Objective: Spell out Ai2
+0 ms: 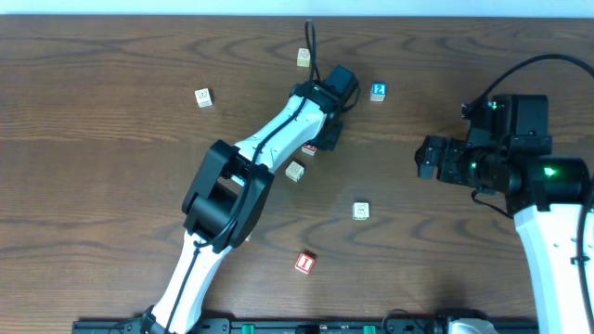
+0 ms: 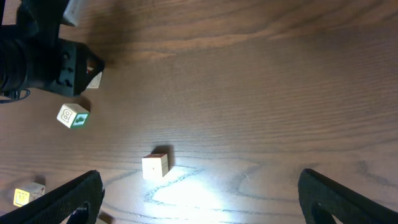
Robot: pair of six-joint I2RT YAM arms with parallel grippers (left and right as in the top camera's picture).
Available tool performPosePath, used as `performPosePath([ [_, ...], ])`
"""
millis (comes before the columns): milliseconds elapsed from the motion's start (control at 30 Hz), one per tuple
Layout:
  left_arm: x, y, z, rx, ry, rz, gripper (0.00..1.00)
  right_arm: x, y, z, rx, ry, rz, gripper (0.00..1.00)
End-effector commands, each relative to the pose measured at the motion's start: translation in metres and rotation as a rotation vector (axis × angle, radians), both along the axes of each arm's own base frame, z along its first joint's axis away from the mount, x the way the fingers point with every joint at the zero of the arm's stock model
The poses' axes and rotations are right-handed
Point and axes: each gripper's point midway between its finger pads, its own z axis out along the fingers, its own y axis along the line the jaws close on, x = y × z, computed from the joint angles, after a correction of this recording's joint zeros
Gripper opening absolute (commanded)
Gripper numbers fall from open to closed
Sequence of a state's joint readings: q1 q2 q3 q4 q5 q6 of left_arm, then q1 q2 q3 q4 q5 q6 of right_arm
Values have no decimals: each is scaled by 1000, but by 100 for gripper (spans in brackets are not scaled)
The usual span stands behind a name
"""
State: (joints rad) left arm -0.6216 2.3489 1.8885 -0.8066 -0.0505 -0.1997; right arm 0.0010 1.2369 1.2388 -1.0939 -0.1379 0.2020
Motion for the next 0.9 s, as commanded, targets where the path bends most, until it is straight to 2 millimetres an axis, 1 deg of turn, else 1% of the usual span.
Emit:
performPosePath([
  [0, 8, 16, 0, -6, -23, 229, 30, 1, -4, 2, -1, -4, -22, 99],
  [133, 10, 19, 0, -56, -17, 418, 29, 1, -3, 2, -1, -3, -19, 99],
  [200, 10, 19, 0, -61, -18, 439, 27, -1, -3, 1, -1, 4, -19, 99],
  [267, 10, 19, 0, -60, -17, 439, 26, -1, -3, 1, -1, 6, -19, 99],
  [300, 10, 19, 0, -60, -18, 438, 28, 0, -3, 1, -1, 7, -19, 99],
  [367, 11, 20, 0, -56, -21, 438, 42, 0, -3, 0, -1, 10, -19, 99],
  [400, 12, 21, 0, -52, -27, 440, 45, 0, -3, -1, -1, 13, -19, 99],
  [567, 21, 34, 5, -17, -76, 458, 52, -3, -3, -3, -4, 31, -20, 99],
  [667, 25, 39, 20, -28, -89, 466, 51, -3, -4, -3, -5, 30, -21, 99],
  [733, 27, 42, 36, -35, -108, 461, 50, -2, -4, -3, -5, 28, -21, 99],
  [800, 28, 47, 58, -36, -140, 454, 50, -2, -4, -3, -5, 25, -21, 99],
  [867, 22, 51, 80, -30, -153, 415, 49, -1, -4, -2, -3, 23, -24, 99],
])
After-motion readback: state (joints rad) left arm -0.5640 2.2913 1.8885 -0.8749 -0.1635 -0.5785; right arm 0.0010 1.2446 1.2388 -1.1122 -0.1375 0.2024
